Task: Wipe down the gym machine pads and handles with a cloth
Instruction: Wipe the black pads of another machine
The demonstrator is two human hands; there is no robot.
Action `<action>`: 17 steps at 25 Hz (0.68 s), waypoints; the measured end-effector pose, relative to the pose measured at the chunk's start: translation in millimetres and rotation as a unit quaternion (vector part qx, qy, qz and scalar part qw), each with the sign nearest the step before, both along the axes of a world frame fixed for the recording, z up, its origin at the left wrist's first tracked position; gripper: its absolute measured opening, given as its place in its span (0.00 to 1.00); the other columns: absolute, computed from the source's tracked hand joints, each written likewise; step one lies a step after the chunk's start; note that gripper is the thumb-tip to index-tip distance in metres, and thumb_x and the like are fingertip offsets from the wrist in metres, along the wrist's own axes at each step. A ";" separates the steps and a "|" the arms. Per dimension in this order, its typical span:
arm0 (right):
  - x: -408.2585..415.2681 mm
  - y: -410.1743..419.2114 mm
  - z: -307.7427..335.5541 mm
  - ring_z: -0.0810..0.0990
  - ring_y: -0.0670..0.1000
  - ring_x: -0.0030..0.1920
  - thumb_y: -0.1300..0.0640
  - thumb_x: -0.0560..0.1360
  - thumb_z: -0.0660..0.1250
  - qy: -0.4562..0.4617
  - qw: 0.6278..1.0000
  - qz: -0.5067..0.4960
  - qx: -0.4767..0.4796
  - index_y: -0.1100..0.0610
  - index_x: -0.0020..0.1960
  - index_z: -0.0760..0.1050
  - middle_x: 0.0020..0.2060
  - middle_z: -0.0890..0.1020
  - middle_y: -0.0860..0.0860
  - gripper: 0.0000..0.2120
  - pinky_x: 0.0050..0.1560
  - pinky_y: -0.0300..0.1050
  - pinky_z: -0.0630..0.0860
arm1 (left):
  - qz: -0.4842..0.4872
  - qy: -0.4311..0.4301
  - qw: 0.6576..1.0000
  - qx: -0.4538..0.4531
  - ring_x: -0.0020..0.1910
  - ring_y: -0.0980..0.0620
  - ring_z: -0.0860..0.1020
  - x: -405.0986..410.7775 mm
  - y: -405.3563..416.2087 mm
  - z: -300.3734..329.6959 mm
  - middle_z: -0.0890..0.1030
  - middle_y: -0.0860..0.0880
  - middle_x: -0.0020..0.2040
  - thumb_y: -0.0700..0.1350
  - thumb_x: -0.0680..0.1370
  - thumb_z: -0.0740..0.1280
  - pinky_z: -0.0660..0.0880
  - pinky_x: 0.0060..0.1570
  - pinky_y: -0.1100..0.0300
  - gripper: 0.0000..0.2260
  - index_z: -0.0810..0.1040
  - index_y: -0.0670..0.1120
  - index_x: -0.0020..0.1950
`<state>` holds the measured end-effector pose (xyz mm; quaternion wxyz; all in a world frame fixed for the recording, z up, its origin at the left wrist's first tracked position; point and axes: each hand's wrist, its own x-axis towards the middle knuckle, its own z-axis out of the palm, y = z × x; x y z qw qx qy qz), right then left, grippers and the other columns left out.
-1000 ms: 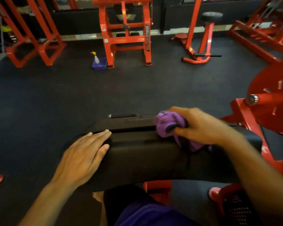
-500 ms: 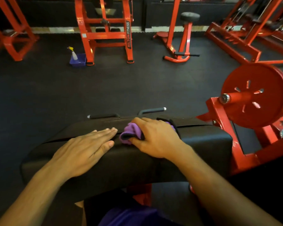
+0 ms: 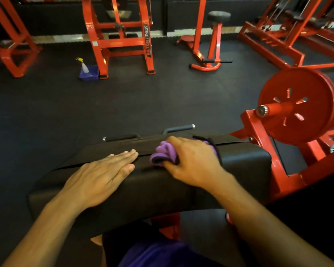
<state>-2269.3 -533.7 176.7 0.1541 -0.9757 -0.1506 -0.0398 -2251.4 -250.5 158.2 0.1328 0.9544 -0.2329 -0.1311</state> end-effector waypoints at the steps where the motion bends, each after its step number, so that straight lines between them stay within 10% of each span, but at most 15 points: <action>1: 1.3 10.1 1.3 0.81 0.47 0.50 0.32 0.73 0.62 0.011 1.000 0.014 0.007 0.45 0.57 0.73 0.52 0.82 0.44 0.21 0.53 0.51 0.79 | 0.006 0.004 1.000 0.001 0.79 0.68 0.54 -0.5 1.5 -0.5 0.57 0.74 0.78 0.77 0.76 0.33 0.61 0.79 0.53 0.31 0.53 0.75 0.77; 13: -41.2 -153.0 25.1 0.80 0.47 0.51 0.33 0.70 0.61 0.008 0.982 -0.162 0.095 0.47 0.58 0.77 0.50 0.81 0.44 0.24 0.53 0.56 0.78 | -0.116 0.084 0.989 -0.032 0.74 0.79 0.45 19.6 -91.4 25.8 0.50 0.72 0.78 0.72 0.78 0.37 0.43 0.80 0.65 0.32 0.53 0.66 0.81; 17: -19.8 -76.1 15.5 0.80 0.48 0.50 0.33 0.71 0.57 0.005 0.999 -0.035 0.034 0.48 0.55 0.75 0.49 0.81 0.44 0.24 0.52 0.51 0.77 | -0.106 0.114 0.987 -0.034 0.75 0.77 0.46 24.6 -109.9 17.4 0.50 0.72 0.78 0.67 0.78 0.41 0.44 0.80 0.66 0.30 0.53 0.66 0.80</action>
